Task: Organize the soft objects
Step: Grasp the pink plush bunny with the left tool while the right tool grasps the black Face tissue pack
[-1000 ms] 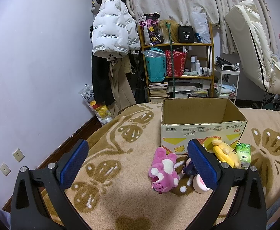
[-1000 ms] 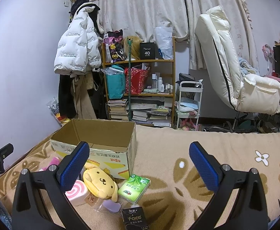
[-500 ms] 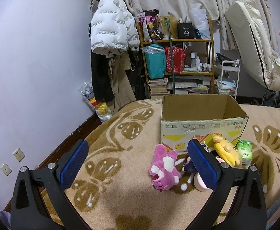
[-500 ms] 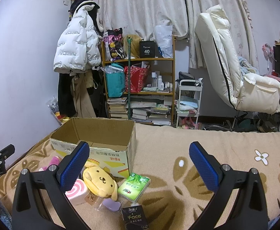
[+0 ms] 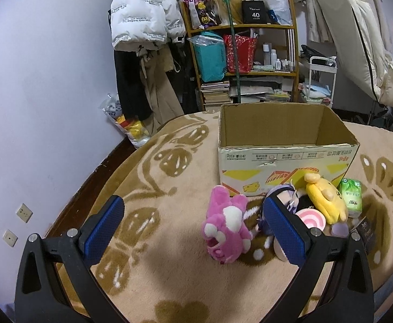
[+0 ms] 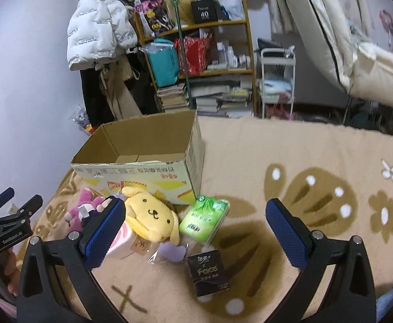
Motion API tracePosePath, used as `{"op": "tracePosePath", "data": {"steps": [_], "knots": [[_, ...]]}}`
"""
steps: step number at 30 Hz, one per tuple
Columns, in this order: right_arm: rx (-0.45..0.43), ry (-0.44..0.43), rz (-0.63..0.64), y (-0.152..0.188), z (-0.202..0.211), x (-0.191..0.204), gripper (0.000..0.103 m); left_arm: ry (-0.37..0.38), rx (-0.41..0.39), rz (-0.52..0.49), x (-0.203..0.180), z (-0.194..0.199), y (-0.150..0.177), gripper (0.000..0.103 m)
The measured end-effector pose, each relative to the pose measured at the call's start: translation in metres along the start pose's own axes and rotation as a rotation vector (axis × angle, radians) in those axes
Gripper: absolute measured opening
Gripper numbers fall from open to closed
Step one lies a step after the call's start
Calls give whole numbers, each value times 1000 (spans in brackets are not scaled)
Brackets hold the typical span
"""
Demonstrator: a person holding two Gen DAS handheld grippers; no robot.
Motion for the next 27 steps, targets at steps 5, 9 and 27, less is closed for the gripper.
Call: {"op": "tracePosePath", "data": {"steps": [5, 9, 27], "knots": [[73, 4, -6, 0, -14, -4, 103, 28, 54, -17, -7, -20, 1, 102], [147, -2, -6, 3, -31, -8, 103, 64, 136, -6, -7, -45, 7, 102], [481, 11, 6, 42, -91, -12, 93, 66, 384, 53, 3, -119, 40, 102]]}}
Point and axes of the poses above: each gripper's, at about its wrist camera, not at the fingertips, and z roughly against the way its jaws point, x to its left, y to its underside, the point moved 3 cm from there along -z, roughly the way its jaws point, and after that the axes turned 6 degrees about y, right-handed, at the moved point
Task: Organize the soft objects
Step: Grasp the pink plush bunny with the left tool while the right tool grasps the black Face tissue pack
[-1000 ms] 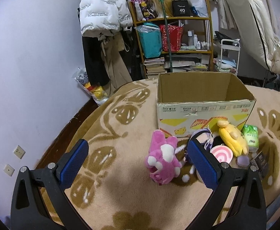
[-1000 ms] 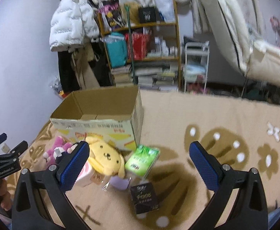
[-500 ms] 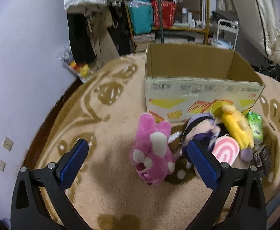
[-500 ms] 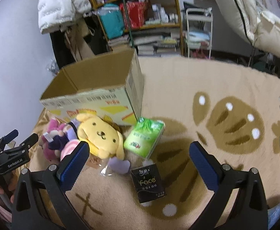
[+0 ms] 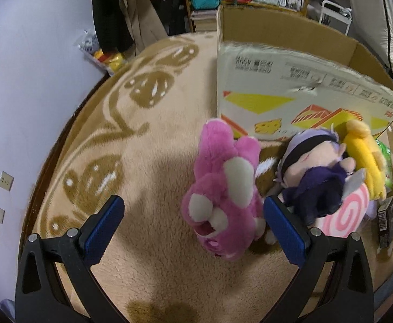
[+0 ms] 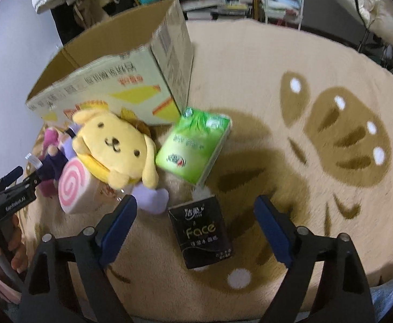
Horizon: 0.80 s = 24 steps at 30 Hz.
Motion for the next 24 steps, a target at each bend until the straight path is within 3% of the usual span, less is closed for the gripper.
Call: {"op": "tracePosePath", "data": {"steps": [3, 9, 10, 11, 13, 15, 17, 24], "knots": [[57, 11, 17, 4, -12, 3, 79, -4, 30, -7, -1, -12, 1, 102], [125, 14, 25, 7, -28, 5, 73, 1, 70, -29, -8, -28, 1, 102], [135, 12, 25, 8, -30, 6, 69, 6, 73, -28, -8, -30, 0, 102], [144, 9, 26, 8, -32, 6, 56, 11, 74, -26, -8, -30, 0, 102], [160, 16, 30, 4, -39, 3, 54, 26, 81, -20, -7, -34, 0, 102], [155, 15, 34, 5, -42, 1, 54, 53, 88, -16, -6, -38, -1, 94], [156, 12, 31, 5, -43, 1, 54, 100, 98, -17, -9, -42, -2, 78], [160, 4, 18, 5, -47, -1, 53, 173, 107, -31, -18, -48, -3, 50]]}}
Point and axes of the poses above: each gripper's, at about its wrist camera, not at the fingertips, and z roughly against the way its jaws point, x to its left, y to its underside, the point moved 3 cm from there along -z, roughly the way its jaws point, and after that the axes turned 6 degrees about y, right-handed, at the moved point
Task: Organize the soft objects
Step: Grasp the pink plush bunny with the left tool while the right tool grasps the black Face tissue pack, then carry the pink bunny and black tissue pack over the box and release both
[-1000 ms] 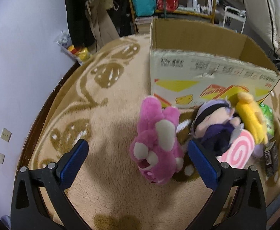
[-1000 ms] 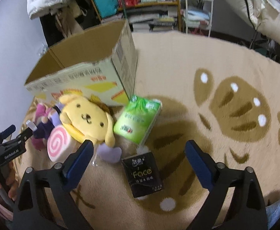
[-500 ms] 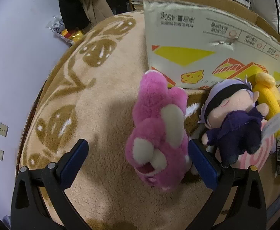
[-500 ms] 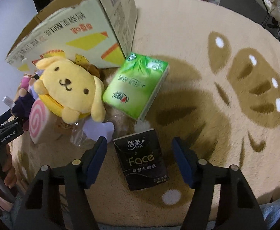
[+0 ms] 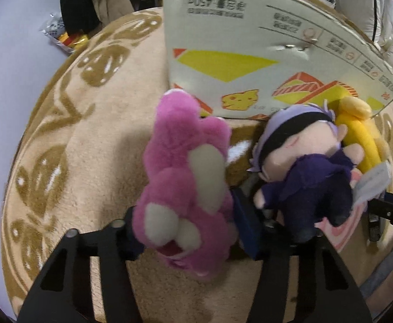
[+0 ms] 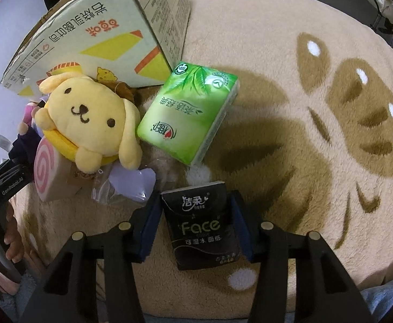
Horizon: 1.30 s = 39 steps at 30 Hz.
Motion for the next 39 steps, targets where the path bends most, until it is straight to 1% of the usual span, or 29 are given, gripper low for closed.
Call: {"op": "tracePosePath", "data": {"steps": [7, 9, 11, 14, 19, 23, 24, 28, 32, 35, 39], "knots": [[-24, -37, 34, -2, 7, 10, 52, -3, -17, -2, -3, 9, 2, 46], [-51, -43, 53, -2, 11, 16, 52, -23, -25, 7, -4, 15, 5, 45], [-84, -43, 70, -2, 17, 20, 52, -63, -39, 18, -2, 22, 5, 45], [-142, -62, 97, -1, 31, 25, 52, -43, -60, 34, -2, 33, 7, 45], [-273, -71, 144, 4, 61, 39, 52, -50, -141, 19, -9, 64, 12, 45], [-391, -68, 129, 7, 88, 41, 52, -77, -200, 13, -13, 88, 18, 45], [-415, -65, 125, 8, 93, 40, 52, -90, -230, 3, -16, 98, 20, 45], [-539, -80, 107, 14, 122, 44, 51, -98, -312, -24, -26, 128, 28, 45], [-667, -89, 109, 20, 148, 48, 51, -126, -403, -54, -37, 156, 35, 45], [-738, -96, 120, 25, 167, 51, 51, -140, -474, -68, -43, 177, 36, 45], [-807, -106, 130, 25, 183, 57, 51, -141, -532, -66, -46, 193, 35, 45]]}}
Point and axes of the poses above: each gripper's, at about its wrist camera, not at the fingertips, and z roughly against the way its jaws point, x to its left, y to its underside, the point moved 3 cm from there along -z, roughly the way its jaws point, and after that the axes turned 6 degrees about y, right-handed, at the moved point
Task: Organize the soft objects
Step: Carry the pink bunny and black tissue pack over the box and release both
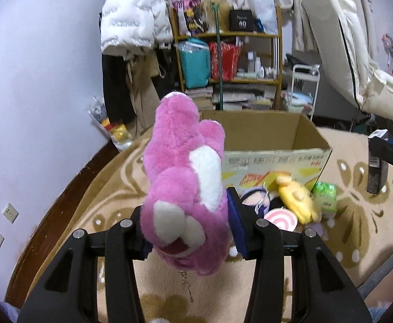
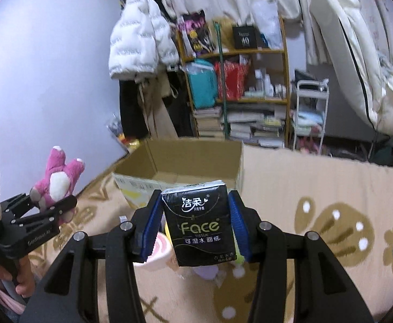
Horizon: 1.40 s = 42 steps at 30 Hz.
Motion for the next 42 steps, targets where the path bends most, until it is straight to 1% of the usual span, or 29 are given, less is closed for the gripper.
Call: {"op": "tracePosePath", "data": {"steps": [3, 8, 11, 14, 19, 23, 27, 30, 32, 37, 42], "knots": [[-37, -18, -5, -10, 2, 4, 51, 2, -19, -3, -1, 4, -5, 45], [-127, -9, 46, -30, 10, 12, 51, 16, -65, -12, -9, 9, -17, 45], [-156, -6, 63, -41, 10, 15, 51, 29, -79, -19, -14, 5, -27, 45], [-159, -31, 53, -48, 6, 15, 51, 28, -100, -34, -18, 0, -41, 46], [-171, -47, 49, -59, -3, 18, 51, 25, -123, -42, -19, -10, -61, 46], [-179, -46, 46, -64, -13, 19, 51, 15, -147, -66, -24, -20, -77, 46], [-183, -40, 29, -74, -27, 16, 51, 17, -147, -73, -25, -35, -86, 46], [-212, -2, 48, -77, -35, 16, 51, 19, -141, -73, -26, -47, -88, 46], [-218, 7, 52, -79, -40, 15, 51, 17, -138, -73, -26, -56, -89, 46], [-180, -2, 29, -79, -63, 9, 51, 25, -121, -63, -24, -73, -84, 46], [-153, -4, 34, -77, -82, 6, 51, 41, -103, -59, -26, -92, -80, 46]]}}
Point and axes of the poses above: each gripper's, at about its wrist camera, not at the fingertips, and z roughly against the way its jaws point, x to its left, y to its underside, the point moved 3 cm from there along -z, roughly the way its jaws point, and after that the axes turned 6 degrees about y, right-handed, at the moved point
